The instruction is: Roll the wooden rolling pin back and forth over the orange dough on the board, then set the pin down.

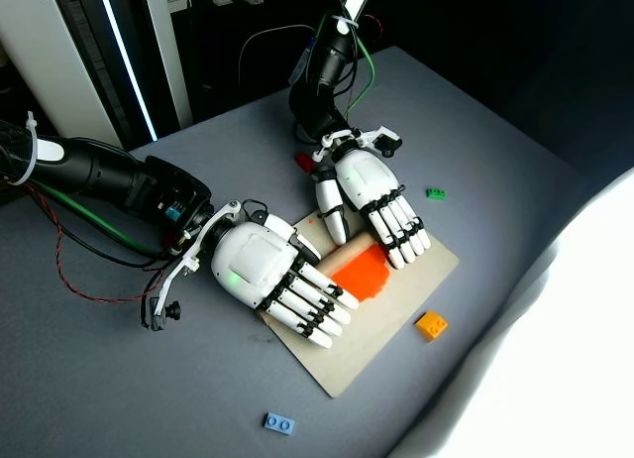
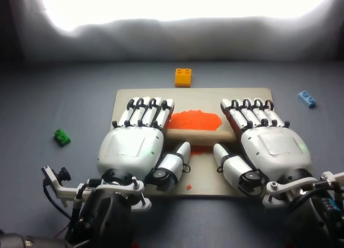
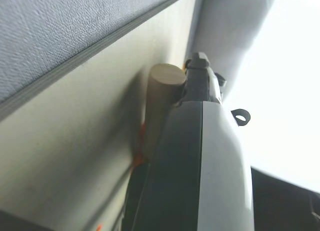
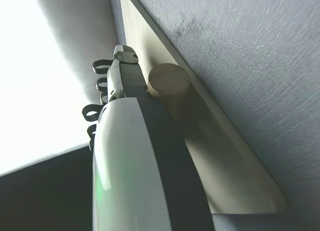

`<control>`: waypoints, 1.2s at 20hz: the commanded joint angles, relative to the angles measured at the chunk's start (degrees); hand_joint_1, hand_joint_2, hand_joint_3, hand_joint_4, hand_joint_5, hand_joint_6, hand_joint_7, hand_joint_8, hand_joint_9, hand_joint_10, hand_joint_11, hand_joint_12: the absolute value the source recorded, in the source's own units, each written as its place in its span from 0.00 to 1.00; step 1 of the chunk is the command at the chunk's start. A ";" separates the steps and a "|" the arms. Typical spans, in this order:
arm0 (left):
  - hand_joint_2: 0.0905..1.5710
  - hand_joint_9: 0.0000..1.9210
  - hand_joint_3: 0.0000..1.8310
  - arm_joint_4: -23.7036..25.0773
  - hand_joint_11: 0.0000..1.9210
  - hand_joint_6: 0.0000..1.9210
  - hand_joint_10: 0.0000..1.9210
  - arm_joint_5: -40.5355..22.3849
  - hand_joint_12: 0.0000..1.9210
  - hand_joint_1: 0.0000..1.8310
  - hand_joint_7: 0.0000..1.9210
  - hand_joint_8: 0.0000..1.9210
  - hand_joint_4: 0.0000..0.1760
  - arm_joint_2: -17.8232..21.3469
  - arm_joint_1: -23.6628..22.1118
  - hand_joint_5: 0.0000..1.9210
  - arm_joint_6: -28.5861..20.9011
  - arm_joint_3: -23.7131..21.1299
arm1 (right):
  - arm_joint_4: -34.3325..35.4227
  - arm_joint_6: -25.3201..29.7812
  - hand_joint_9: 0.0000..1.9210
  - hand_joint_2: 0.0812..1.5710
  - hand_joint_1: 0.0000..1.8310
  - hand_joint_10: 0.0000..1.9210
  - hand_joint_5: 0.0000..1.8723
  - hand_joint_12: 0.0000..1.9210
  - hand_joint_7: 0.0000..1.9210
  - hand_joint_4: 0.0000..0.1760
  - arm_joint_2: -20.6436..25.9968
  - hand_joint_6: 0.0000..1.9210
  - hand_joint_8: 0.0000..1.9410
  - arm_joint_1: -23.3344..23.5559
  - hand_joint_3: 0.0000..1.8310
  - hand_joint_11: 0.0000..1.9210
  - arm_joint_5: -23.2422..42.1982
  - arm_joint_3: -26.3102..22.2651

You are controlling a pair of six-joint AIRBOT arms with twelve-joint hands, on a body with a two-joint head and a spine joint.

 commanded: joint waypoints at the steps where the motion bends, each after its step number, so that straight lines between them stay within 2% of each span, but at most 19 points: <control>1: 1.00 0.00 0.02 2.86 0.00 0.00 0.00 -4.83 0.00 0.00 0.00 0.00 0.00 -0.16 -0.51 0.03 -0.07 0.43 | -3.26 0.48 0.00 1.00 0.00 0.00 0.02 0.00 0.02 0.00 0.15 0.00 0.00 0.49 0.07 0.00 4.69 0.33; 8: 1.00 0.00 0.02 2.84 0.00 0.00 0.00 -2.88 0.00 0.00 0.02 0.00 0.00 -0.41 -1.52 0.03 -0.90 2.01 | -2.85 0.99 0.01 1.00 0.00 0.00 0.05 0.00 0.04 0.00 0.15 0.02 0.01 0.99 0.09 0.00 3.99 1.51; 12: 1.00 0.02 0.03 2.80 0.00 0.01 0.00 -1.67 0.00 0.00 0.04 0.01 0.00 -0.81 -2.30 0.05 -1.35 3.22 | -2.71 1.43 0.00 1.00 0.00 0.00 0.02 0.00 0.02 0.00 0.13 0.00 0.00 1.34 0.06 0.00 3.61 2.10; 14: 1.00 0.03 0.04 2.80 0.01 0.01 0.01 -1.36 0.01 0.00 0.05 0.01 0.00 -1.02 -2.51 0.06 -1.68 3.75 | -2.10 1.57 0.01 1.00 0.00 0.00 0.05 0.00 0.05 0.00 0.10 0.01 0.00 1.54 0.04 0.00 3.10 2.47; 18: 1.00 0.00 0.04 2.68 0.00 0.00 0.00 -0.85 0.00 0.00 0.02 0.00 0.00 -1.29 -2.99 0.02 -2.07 4.80 | -1.47 1.82 0.02 1.00 0.00 0.01 0.04 0.00 0.04 0.00 -0.01 0.00 0.00 1.95 0.03 0.00 2.37 3.28; 20: 1.00 0.00 0.04 2.62 0.00 0.00 0.00 -0.55 0.00 0.00 0.02 0.00 0.00 -1.35 -3.22 0.02 -2.08 5.22 | -1.47 2.05 0.00 1.00 0.00 0.00 0.01 0.00 0.02 0.00 -0.12 0.00 0.00 2.19 0.04 0.00 2.28 3.62; 24: 1.00 0.01 0.04 2.42 0.00 0.00 0.00 -0.29 0.00 0.00 0.03 0.01 0.00 -1.54 -3.45 0.03 -2.18 5.95 | -1.37 2.38 0.01 1.00 0.00 0.01 0.02 0.00 0.03 0.00 -0.27 0.01 0.01 2.50 0.06 0.00 1.99 4.27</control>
